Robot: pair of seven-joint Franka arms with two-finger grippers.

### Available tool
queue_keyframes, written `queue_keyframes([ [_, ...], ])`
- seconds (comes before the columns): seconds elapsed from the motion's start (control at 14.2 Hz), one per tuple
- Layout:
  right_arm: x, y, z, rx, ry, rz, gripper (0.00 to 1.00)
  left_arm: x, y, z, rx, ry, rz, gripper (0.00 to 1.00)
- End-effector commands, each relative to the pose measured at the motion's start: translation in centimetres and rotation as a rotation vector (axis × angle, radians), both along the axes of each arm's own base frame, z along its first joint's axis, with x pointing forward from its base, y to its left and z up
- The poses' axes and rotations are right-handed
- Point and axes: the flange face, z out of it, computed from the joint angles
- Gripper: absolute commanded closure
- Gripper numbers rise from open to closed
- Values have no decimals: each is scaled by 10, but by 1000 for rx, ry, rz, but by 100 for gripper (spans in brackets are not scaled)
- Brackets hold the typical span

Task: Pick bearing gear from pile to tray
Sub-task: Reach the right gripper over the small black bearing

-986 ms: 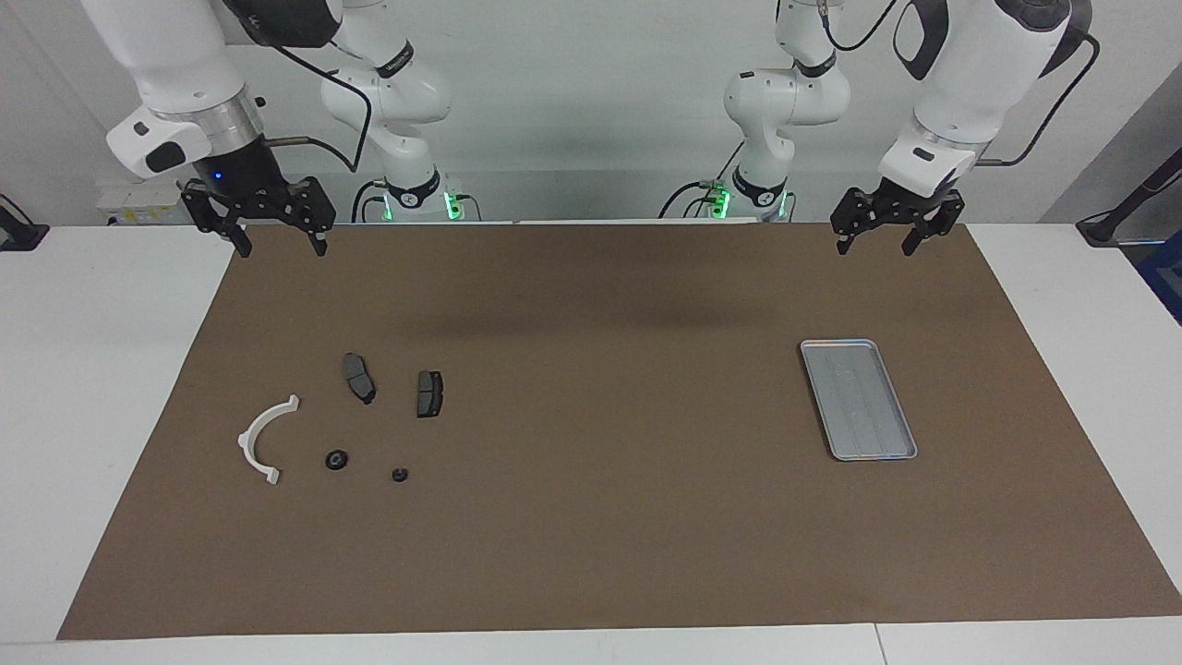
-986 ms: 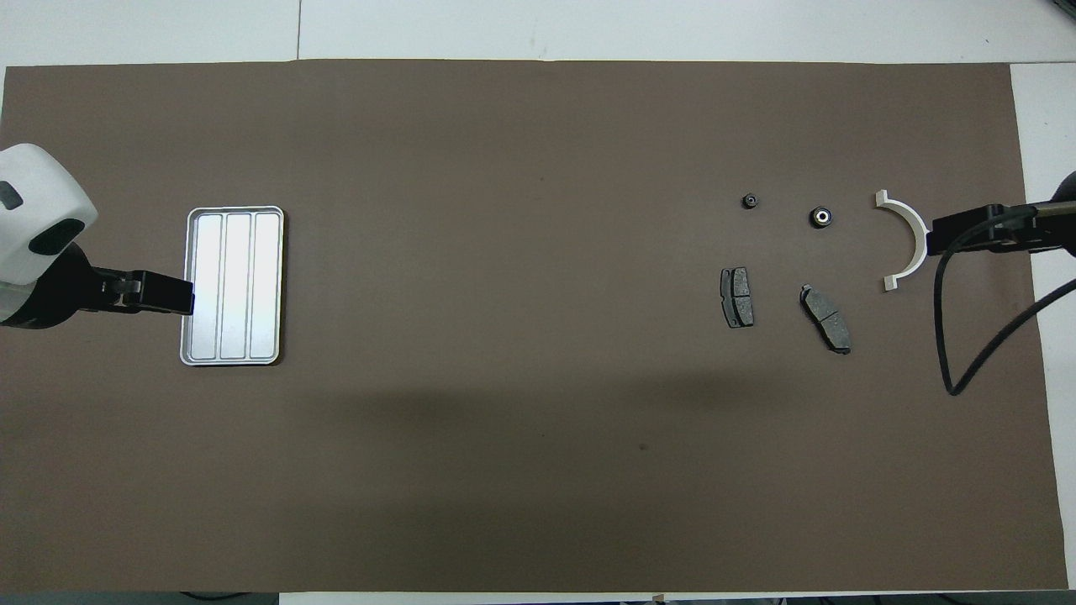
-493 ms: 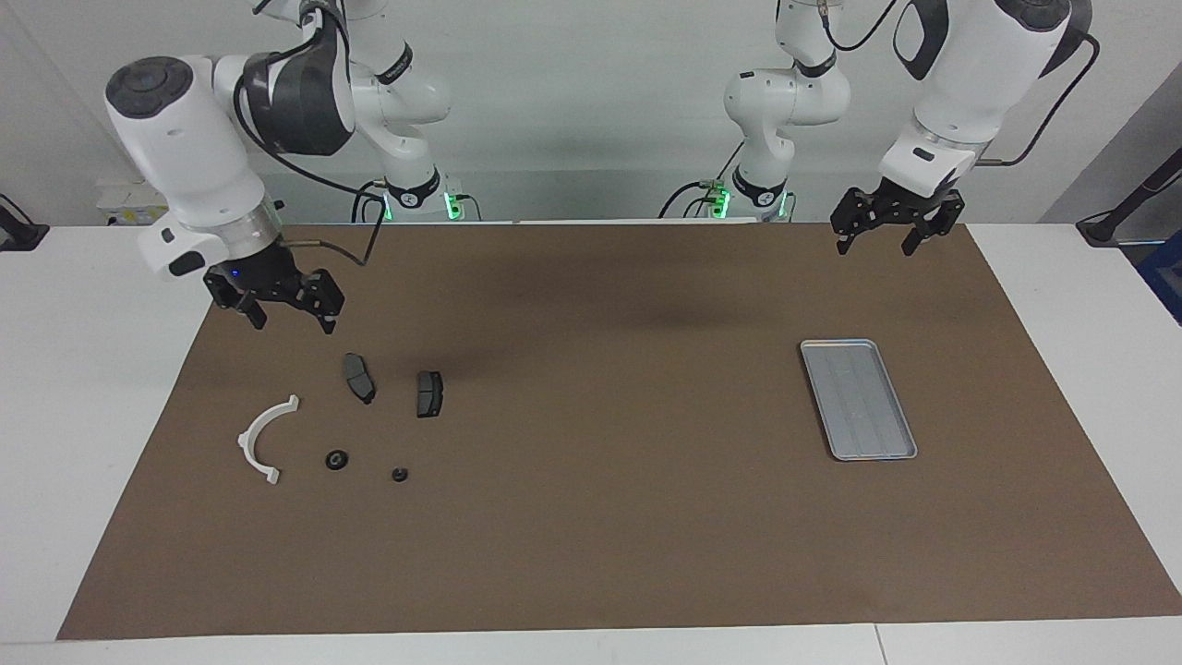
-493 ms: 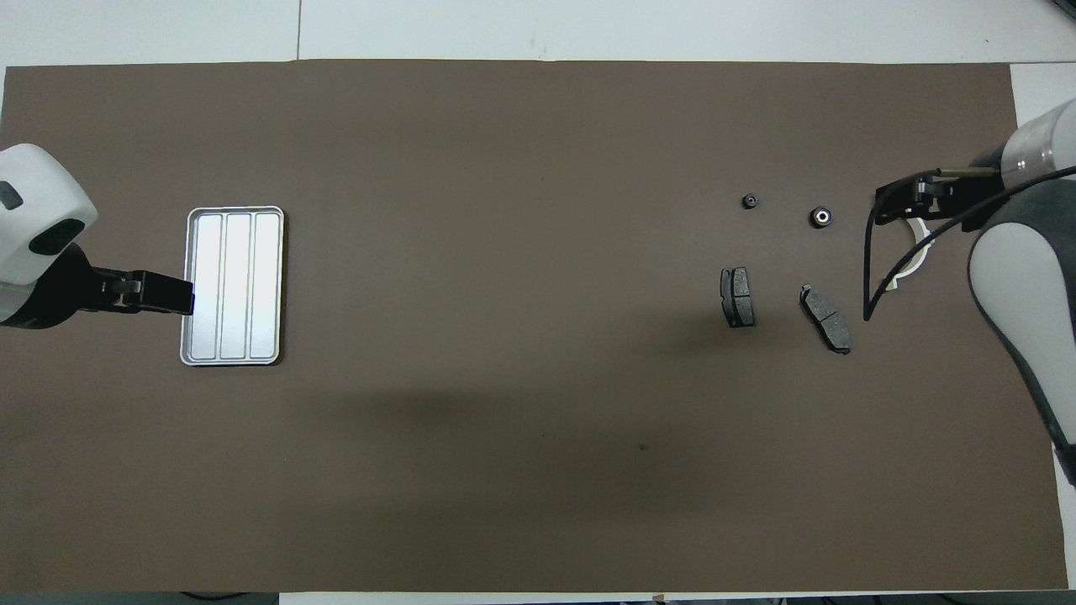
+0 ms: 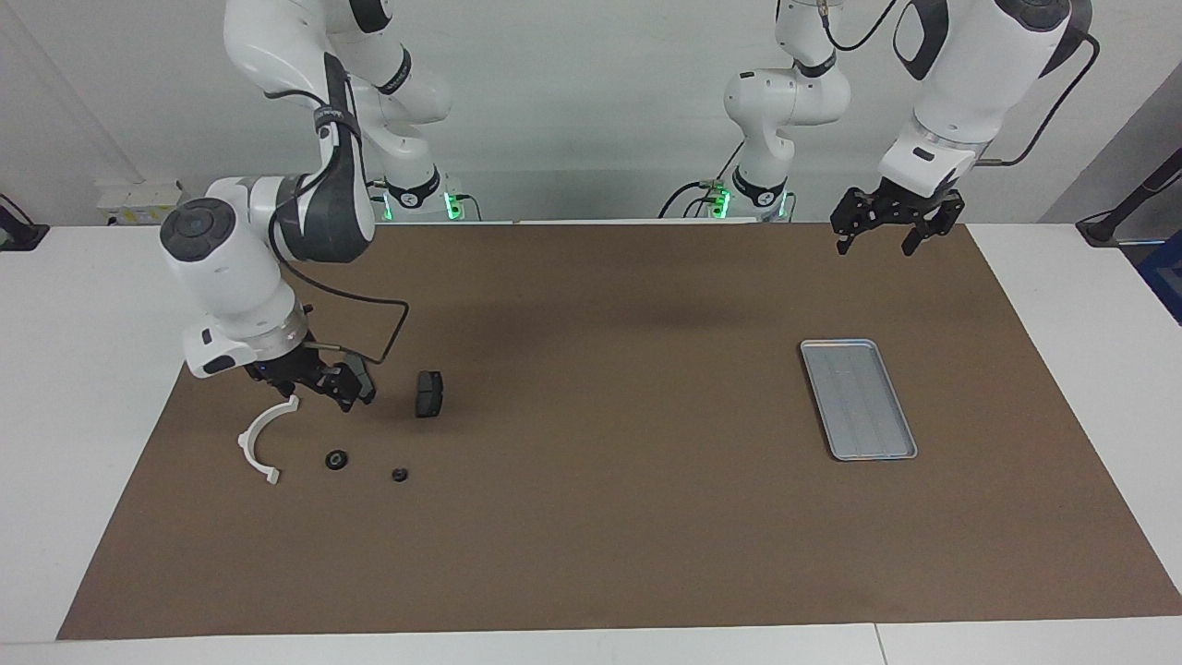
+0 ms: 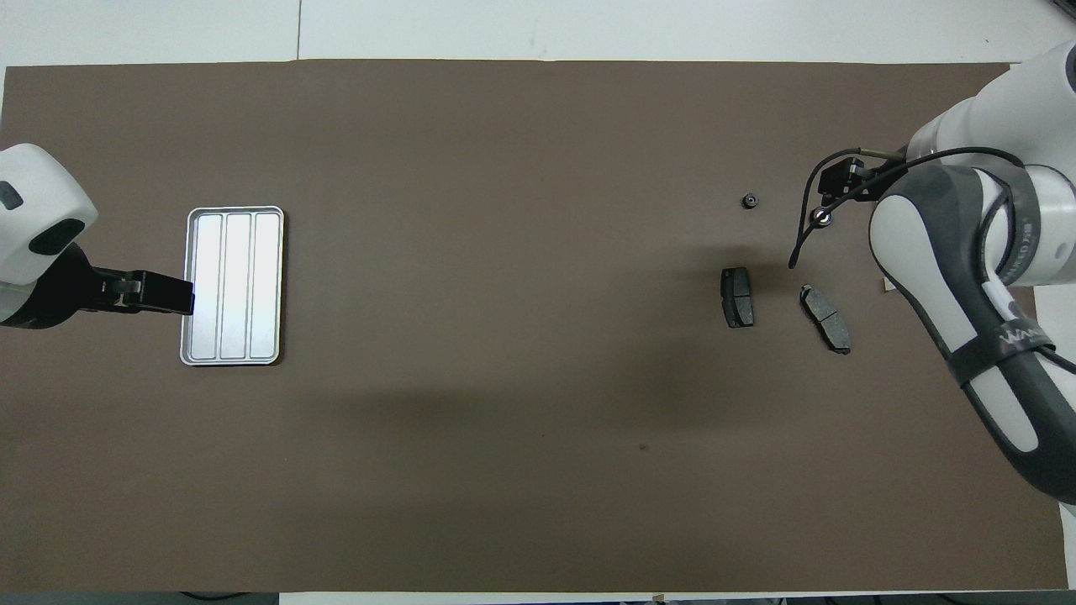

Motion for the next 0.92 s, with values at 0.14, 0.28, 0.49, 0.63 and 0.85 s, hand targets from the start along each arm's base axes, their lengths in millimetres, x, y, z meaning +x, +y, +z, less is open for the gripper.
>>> queue_keyframes([
  [0.14, 18, -4, -42, -9, -35, -60, 0, -11, 3, 0, -13, -6, -3, 0],
  [0.28, 22, -8, -61, -17, -32, -64, 1, -11, 3, 0, -13, -6, -3, 0],
  [0.49, 28, -11, -92, -27, -32, -86, 4, -11, 3, 0, -13, -6, -3, 0],
  [0.63, 30, -12, -102, -30, -38, -93, 5, -11, 3, 0, -13, -6, -3, 0],
  [0.85, 31, -13, -111, -30, -36, -108, 5, -10, 4, 0, -13, -6, -1, 0],
])
